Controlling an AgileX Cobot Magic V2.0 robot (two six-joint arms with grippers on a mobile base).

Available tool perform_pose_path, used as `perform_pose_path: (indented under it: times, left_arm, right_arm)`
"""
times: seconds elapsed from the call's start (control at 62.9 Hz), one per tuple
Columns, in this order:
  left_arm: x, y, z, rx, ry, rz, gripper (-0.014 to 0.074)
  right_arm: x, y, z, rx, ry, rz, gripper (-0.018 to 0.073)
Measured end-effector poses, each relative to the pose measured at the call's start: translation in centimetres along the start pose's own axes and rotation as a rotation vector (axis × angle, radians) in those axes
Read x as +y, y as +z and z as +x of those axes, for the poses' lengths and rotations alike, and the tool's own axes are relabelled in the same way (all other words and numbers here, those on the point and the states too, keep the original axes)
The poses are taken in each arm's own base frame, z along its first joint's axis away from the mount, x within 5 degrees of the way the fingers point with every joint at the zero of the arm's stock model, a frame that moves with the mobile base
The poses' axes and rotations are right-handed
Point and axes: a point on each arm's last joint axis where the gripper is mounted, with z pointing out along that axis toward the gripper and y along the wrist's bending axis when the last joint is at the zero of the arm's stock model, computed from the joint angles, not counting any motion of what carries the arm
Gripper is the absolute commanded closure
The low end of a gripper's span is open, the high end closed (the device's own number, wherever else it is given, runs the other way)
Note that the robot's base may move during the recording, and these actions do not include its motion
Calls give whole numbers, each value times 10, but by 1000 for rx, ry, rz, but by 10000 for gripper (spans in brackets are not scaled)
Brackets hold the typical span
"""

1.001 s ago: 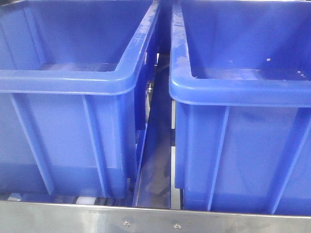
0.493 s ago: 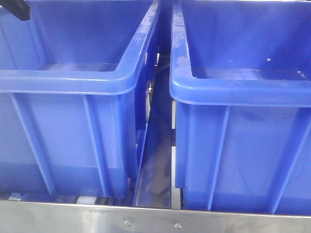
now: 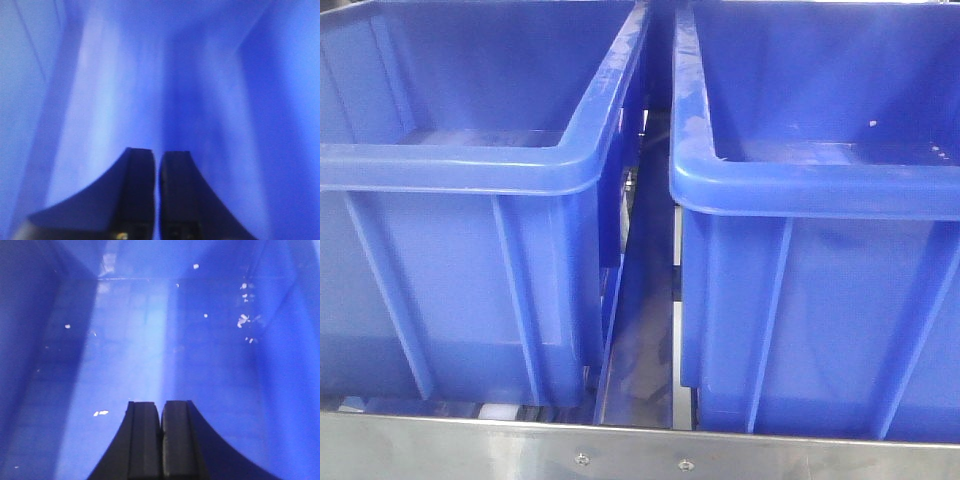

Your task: Sort and place red and blue blocks on shelf

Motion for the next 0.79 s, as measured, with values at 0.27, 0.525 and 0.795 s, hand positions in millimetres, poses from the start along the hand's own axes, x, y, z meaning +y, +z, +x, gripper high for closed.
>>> perform_pose_path:
  times: [0.27, 0.525, 0.795]
  left_arm:
    - [5, -61, 6, -123, 81, 0, 469]
    - [20, -101, 53, -161, 89, 3, 470]
    - [31, -113, 93, -146, 89, -2, 470]
  right_arm:
    - [7, -50, 6, -51, -18, -49, 503]
    - [-2, -89, 48, -93, -23, -72, 503]
    - [-10, -103, 80, -118, -23, -77, 503]
